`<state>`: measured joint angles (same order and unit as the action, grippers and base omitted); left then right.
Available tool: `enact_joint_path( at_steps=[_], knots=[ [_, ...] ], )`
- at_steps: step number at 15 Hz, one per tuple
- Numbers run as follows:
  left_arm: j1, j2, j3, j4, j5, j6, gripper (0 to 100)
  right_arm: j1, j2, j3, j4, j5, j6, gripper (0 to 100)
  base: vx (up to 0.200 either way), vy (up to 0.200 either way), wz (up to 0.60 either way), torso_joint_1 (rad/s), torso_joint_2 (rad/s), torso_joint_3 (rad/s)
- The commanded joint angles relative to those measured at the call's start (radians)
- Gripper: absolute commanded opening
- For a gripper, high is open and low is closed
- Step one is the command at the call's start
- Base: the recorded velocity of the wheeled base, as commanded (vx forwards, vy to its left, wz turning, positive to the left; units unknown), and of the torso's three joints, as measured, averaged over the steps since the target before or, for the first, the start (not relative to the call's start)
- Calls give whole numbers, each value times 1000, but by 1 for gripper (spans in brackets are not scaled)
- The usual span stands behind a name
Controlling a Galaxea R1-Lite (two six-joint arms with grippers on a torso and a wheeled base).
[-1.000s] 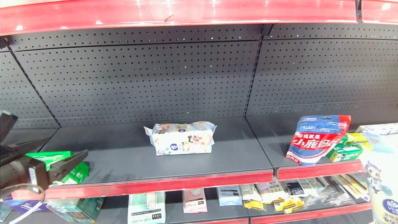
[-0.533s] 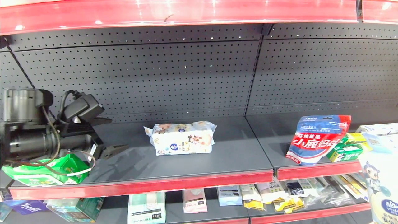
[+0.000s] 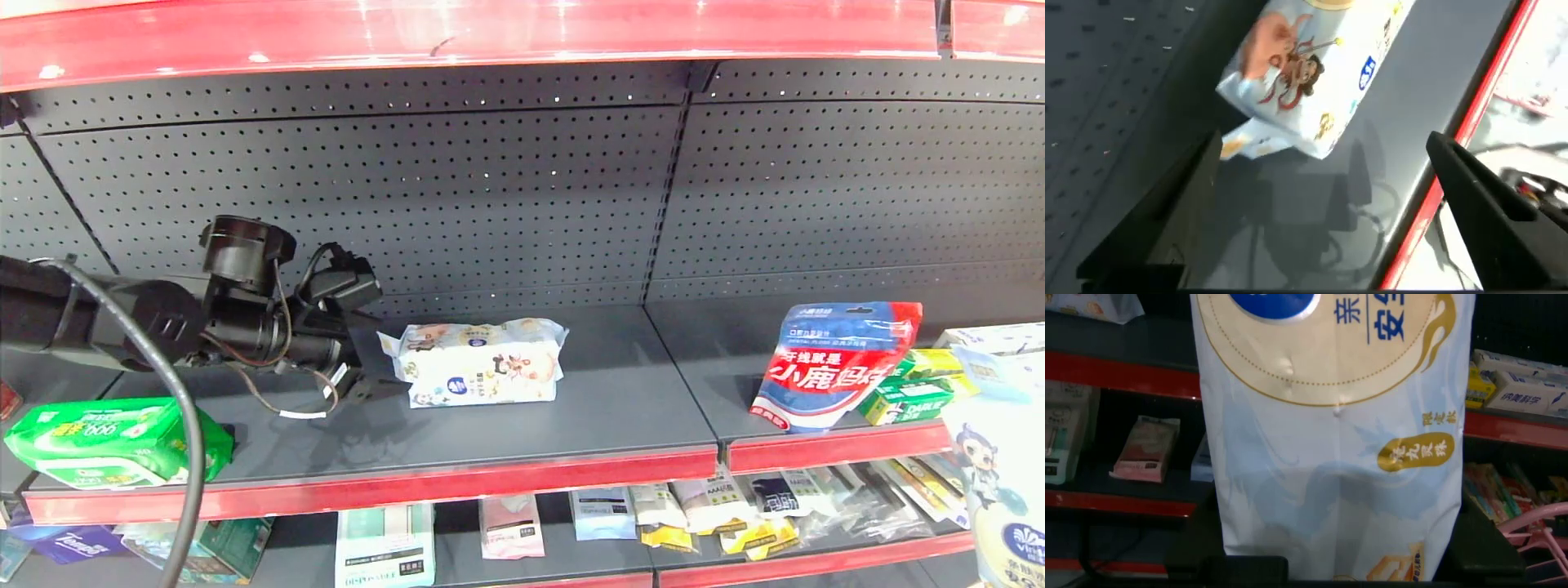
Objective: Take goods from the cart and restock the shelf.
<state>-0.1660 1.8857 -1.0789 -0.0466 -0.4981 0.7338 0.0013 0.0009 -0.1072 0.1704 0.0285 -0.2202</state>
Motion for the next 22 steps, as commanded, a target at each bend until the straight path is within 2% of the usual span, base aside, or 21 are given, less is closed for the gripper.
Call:
enact_joint_path(
  at_steps=[1, 3, 7, 9, 13, 14, 17, 22],
  knots=[
    [-6, 104, -115, 34, 0, 21, 100, 0, -1, 0, 0, 1, -1, 0, 0, 0, 0, 0, 0, 0],
    [-9, 159, -217, 73, -2, 25, 100, 0, -1, 0, 0, -1, -1, 0, 0, 0, 0, 0, 0, 0],
    [-12, 217, -328, 142, -4, 30, 100, 0, -1, 0, 0, -2, -1, 0, 0, 0, 0, 0, 0, 0],
    [-12, 245, -368, 189, -4, 59, 100, 0, -1, 0, 0, -4, -1, 0, 0, 0, 0, 0, 0, 0],
    [-15, 288, -414, 211, -4, 64, 100, 0, -1, 0, 0, -4, -1, 0, 0, 0, 0, 0, 0, 0],
    [-17, 312, -449, 221, -4, 64, 100, 0, -1, 0, 0, -4, -1, 0, 0, 0, 0, 0, 0, 0],
    [-53, 334, -507, 286, -14, 64, 100, 0, -1, 0, 0, -4, -1, 0, 0, 0, 0, 0, 0, 0],
    [-81, 352, -516, 326, -25, 64, 100, 0, -1, -2, 0, -4, -4, 0, 0, 0, 0, 0, 0, 0]
  ],
)
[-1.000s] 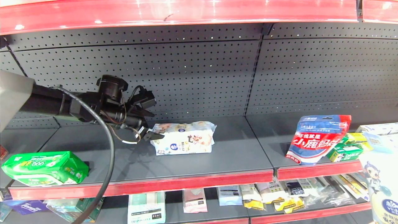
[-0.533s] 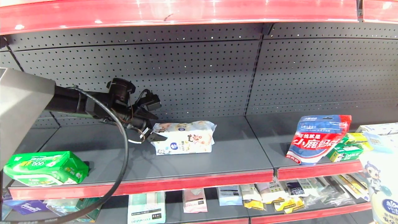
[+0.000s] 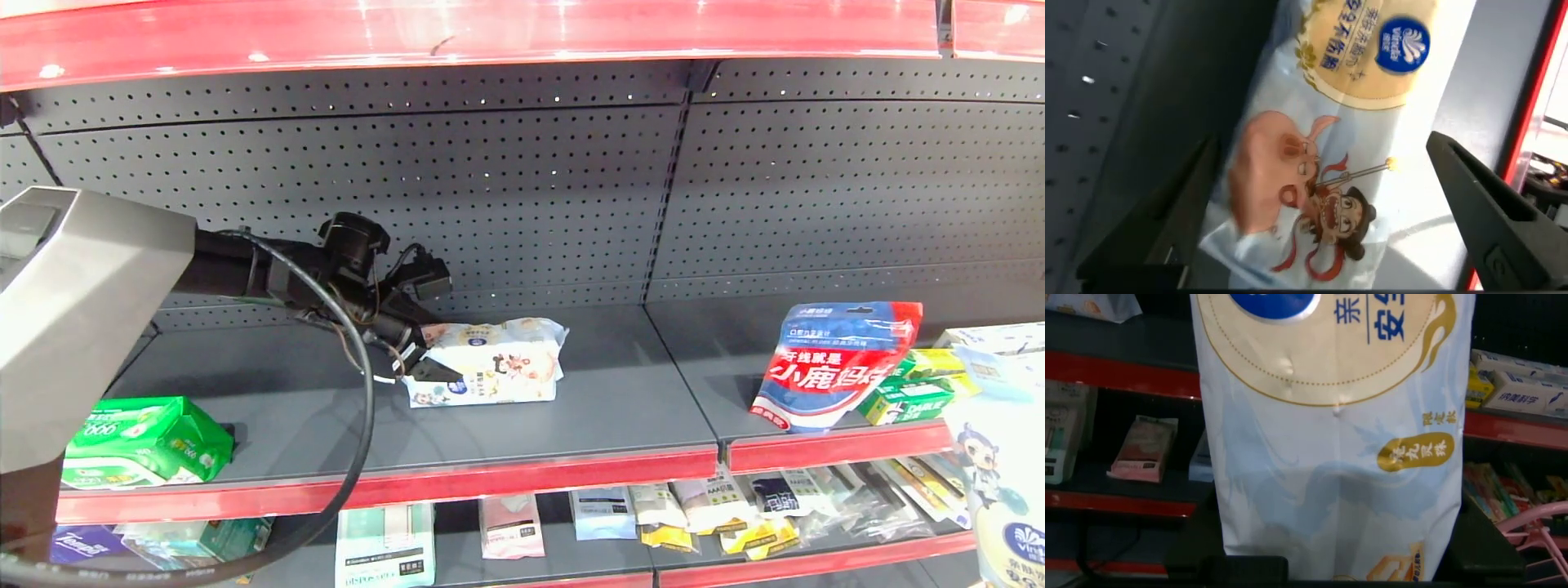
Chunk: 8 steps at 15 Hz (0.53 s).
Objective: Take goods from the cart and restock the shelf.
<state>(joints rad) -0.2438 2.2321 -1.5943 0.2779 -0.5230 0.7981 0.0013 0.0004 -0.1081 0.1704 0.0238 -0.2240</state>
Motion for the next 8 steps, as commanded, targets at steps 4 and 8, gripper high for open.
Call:
enact_joint_path(
  at_steps=[4, 8],
  knots=[
    [-3, 30, -7, -3, 1, 1, 100, 0, 0, -1, 0, 1, -1, 0, 0, 0, 0, 0, 0, 0],
    [-11, 75, -72, -3, 1, 29, 100, 0, 0, -1, 0, 1, -3, 0, 0, 0, 0, 0, 0, 0]
  ],
)
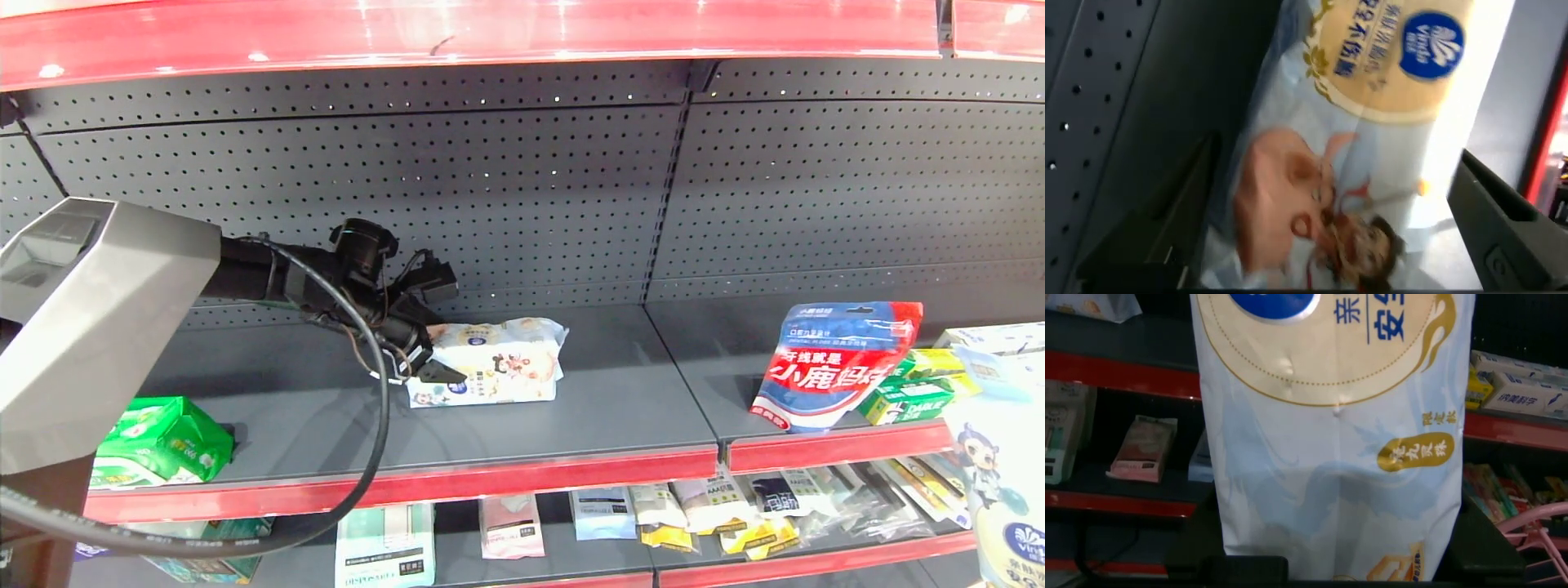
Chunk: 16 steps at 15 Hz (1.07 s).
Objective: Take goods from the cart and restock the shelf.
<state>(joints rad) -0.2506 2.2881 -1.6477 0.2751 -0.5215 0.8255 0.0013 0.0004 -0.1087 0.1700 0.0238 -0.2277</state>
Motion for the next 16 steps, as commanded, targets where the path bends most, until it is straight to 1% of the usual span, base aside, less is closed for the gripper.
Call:
enact_joint_path(
  at_steps=[1, 2, 3, 4, 7, 8, 10, 11, 12, 15, 16],
  knots=[
    [-7, 21, -23, -1, 0, 3, 100, 0, 0, 0, 0, 1, -2, 0, 0, 0, 0, 0, 0, 0],
    [-10, 22, -23, -1, -2, 4, 100, 0, 0, 0, 0, 1, -6, 0, 0, 0, 0, 0, 0, 0],
    [-10, 24, -21, 1, -2, 20, 100, 0, 0, 0, 0, 1, -6, 0, 0, 0, 0, 0, 0, 0],
    [-12, 22, -20, 6, 8, 21, 0, 0, 0, 0, 0, -1, -6, 0, 0, 0, 0, 0, 0, 0],
    [-12, 19, -14, 19, 5, 26, 0, 0, 0, 0, 0, -1, -6, 0, 0, 0, 0, 0, 0, 0],
    [-12, 14, -14, 42, 0, 37, 0, 0, 0, 0, 0, -1, -6, 0, 0, 0, 0, 0, 0, 0],
    [-10, -18, -12, 124, -11, 87, 0, -1, 0, 0, 0, -1, -6, 0, 0, 0, 0, 0, 0, 0],
    [-10, -44, -12, 171, -17, 96, 0, -1, 0, 0, 0, -1, -6, 0, 0, 0, 0, 0, 0, 0],
    [-9, -56, -11, 190, -17, 98, 0, -1, 0, 0, 0, -1, -6, 0, 0, 0, 0, 0, 0, 0],
    [11, -134, 75, 193, -18, 118, 0, -1, 0, 0, 0, -1, -6, 0, 0, 0, 0, 0, 0, 0],
    [19, -191, 166, 187, -18, 121, 0, -1, 0, 0, 0, -1, -6, 0, 0, 0, 0, 0, 0, 0]
  ],
)
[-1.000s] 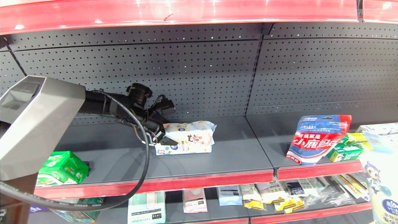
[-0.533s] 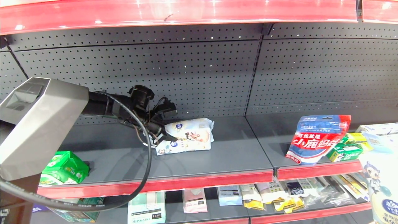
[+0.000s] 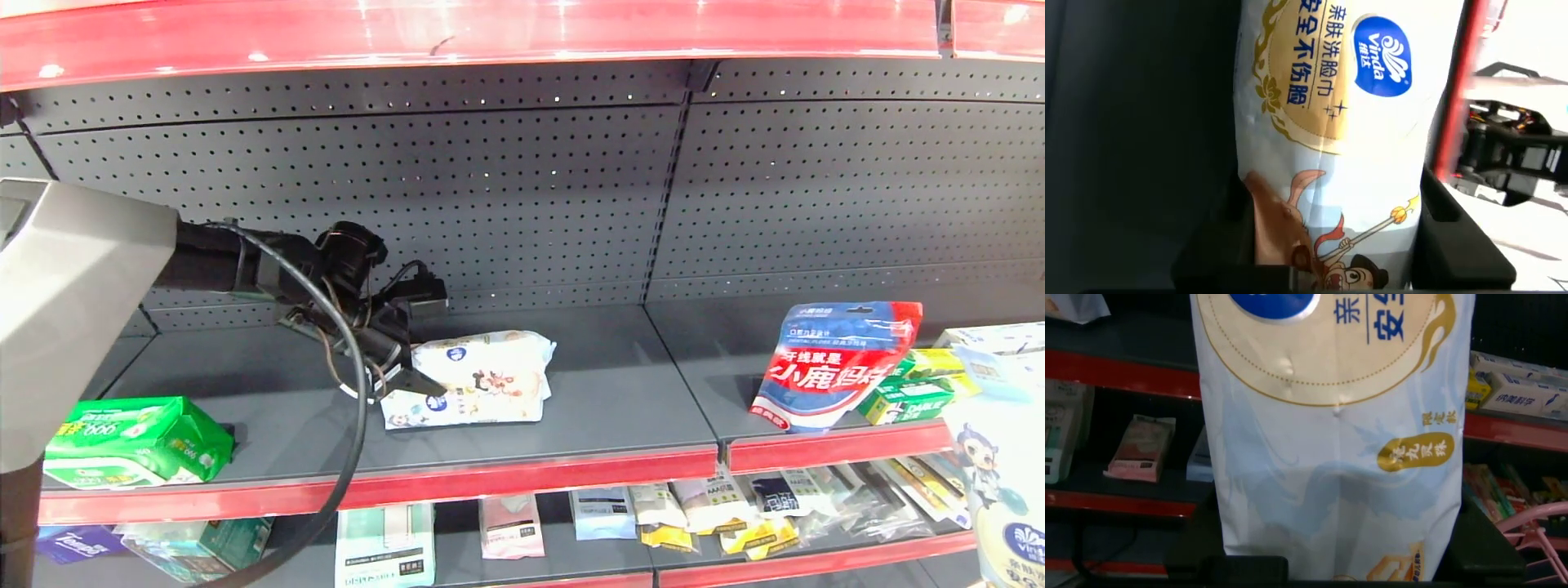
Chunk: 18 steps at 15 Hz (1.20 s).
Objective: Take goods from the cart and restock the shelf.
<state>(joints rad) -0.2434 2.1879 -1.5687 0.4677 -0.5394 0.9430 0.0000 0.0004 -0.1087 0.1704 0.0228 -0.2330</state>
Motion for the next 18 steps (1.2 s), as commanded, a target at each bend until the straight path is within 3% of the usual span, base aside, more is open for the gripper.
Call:
enact_joint_path(
  at_steps=[1, 4, 5, 6, 7, 18],
  knots=[
    [13, -123, 150, -27, 1, 5, 0, 0, 0, 0, 0, 0, 0, 0, 0, 0, 0, 0, 0, 0],
    [33, -168, 328, -205, -7, 16, 0, 0, 0, 0, 0, 0, 0, 0, 0, 0, 0, 0, 0, 0],
    [33, -168, 328, -205, -7, 16, 0, 0, 0, 0, 0, 0, 0, 0, 0, 0, 0, 0, 0, 0],
    [32, -204, 406, -247, -13, 28, 0, 0, 0, 0, 0, 0, 0, 0, 0, 0, 0, 0, 0, 0],
    [32, -215, 426, -248, -13, 31, 0, 0, 0, 0, 0, 0, 0, 0, 0, 0, 0, 0, 0, 0],
    [39, -180, 437, -302, -11, 31, 0, 0, 0, 0, 0, 0, 0, 0, 0, 0, 0, 0, 0, 0]
  ],
)
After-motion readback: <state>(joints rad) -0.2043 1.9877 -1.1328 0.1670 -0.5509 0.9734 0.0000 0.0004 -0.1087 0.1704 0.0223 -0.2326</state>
